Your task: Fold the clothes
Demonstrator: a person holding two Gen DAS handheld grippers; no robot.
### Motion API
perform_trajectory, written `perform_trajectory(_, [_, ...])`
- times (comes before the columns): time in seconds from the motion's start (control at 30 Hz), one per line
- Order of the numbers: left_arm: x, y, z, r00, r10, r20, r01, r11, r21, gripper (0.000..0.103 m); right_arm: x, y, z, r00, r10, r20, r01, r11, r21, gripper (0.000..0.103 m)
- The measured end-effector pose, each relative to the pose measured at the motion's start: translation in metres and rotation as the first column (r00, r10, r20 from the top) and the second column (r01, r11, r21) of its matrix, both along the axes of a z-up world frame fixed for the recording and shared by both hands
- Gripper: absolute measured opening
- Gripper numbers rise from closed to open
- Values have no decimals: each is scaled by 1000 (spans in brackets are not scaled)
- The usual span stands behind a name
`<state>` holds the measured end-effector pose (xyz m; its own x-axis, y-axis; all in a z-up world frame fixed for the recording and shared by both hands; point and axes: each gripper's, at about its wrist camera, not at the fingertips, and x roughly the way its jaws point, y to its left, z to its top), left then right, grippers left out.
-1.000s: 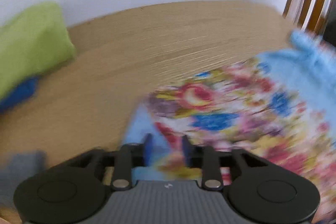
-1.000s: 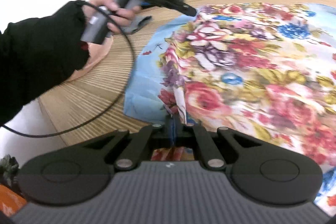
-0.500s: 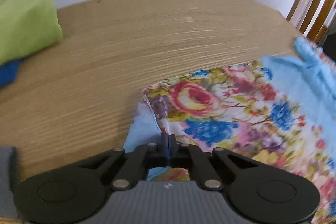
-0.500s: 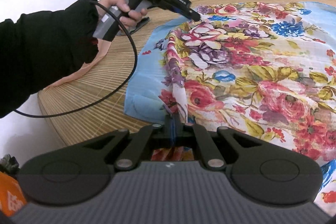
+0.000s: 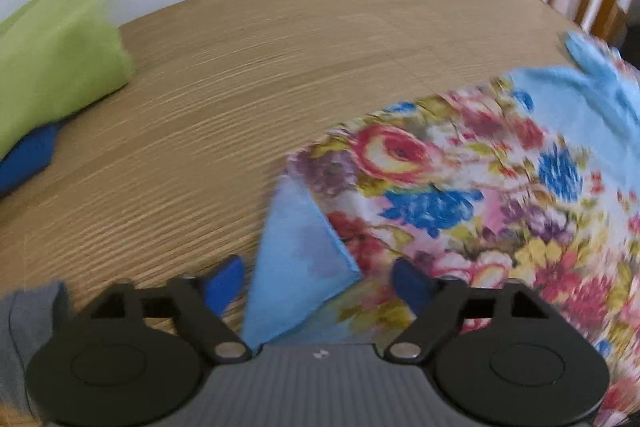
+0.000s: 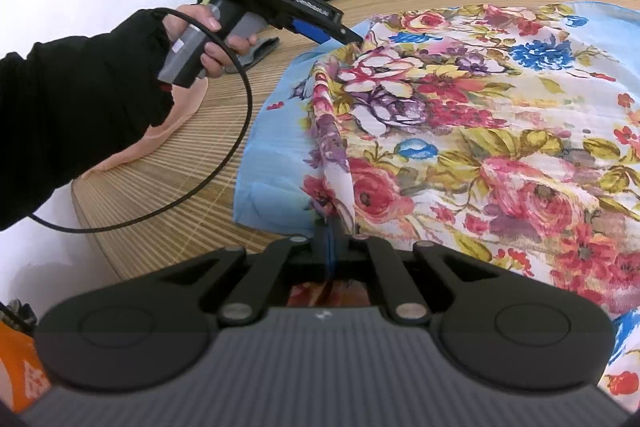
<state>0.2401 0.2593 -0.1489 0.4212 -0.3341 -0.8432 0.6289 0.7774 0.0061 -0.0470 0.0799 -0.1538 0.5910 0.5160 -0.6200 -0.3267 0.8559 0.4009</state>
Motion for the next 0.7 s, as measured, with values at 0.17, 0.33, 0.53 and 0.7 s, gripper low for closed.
perform_trajectory(0.17, [2, -10, 7, 997, 18, -80, -28, 993, -115, 0, 0, 0, 1, 1000, 5, 0, -5, 1000, -5, 3])
perform_trajectory(0.33, [6, 13, 20, 986, 146, -85, -159, 968, -192, 0, 4, 2, 5, 998, 58, -38, -56, 997, 45, 4])
perform_trajectory(0.53, [27, 104, 71, 921, 388, 42, -386, 921, -46, 0, 33, 86, 24, 939, 344, 11, -338, 917, 210, 4])
perform_trajectory(0.7, [32, 178, 129, 832, 522, 186, -544, 834, 92, 0, 59, 181, 61, 823, 556, 116, -550, 730, 405, 4])
